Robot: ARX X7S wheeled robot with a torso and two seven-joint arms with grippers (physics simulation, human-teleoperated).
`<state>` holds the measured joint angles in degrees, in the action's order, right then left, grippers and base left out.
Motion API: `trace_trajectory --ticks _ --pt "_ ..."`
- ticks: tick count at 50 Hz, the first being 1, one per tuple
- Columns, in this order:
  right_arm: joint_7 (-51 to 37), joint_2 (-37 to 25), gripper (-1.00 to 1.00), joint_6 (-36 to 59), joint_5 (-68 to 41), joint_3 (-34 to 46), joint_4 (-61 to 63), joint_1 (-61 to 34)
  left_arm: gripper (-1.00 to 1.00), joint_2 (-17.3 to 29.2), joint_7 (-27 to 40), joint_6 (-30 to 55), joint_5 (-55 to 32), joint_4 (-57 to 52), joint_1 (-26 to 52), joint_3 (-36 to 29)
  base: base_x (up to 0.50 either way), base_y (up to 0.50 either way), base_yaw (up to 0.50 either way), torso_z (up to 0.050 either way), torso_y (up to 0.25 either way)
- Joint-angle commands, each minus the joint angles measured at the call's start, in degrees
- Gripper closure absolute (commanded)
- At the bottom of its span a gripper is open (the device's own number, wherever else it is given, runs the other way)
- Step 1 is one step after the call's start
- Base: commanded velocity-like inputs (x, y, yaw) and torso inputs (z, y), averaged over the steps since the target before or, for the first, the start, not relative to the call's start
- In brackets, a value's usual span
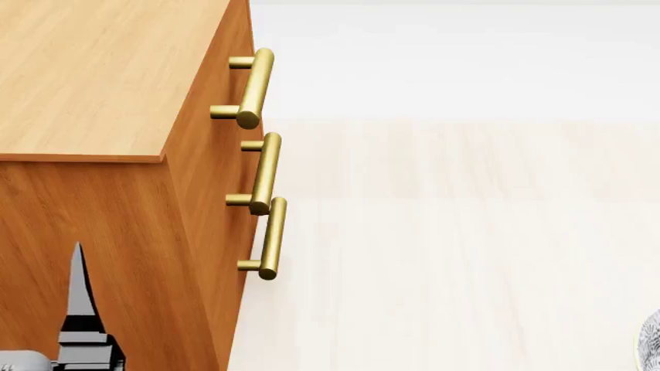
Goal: Close the top drawer of the cabinet and put the bowl on top of it.
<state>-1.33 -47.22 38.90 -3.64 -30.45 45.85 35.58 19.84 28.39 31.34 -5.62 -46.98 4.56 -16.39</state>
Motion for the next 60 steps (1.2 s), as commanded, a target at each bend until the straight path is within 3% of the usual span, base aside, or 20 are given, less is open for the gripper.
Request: trace_trajectory --ticks 1,23,60 --pt "-0.7 0.1 -1.00 -1.0 0.9 3.7 -2.3 -1.2 -1.00 0.1 0.1 -0.7 -0.2 0.9 0.1 -0.1 0.00 0.00 0.00 0.000 0.000" --pt "-2.1 -0.1 -1.00 -3.1 2.2 13.4 -8.7 -7.3 -1.00 0.3 0.4 -1.1 -0.3 1.8 0.2 -0.4 0.00 0.00 0.00 0.000 0.000" --pt "-2.8 2.0 -1.00 -7.8 3.3 18.9 -16.6 -10.7 -1.00 0.6 0.9 -2.1 -0.6 2.7 0.1 -0.9 0.00 0.00 0.00 0.000 0.000"
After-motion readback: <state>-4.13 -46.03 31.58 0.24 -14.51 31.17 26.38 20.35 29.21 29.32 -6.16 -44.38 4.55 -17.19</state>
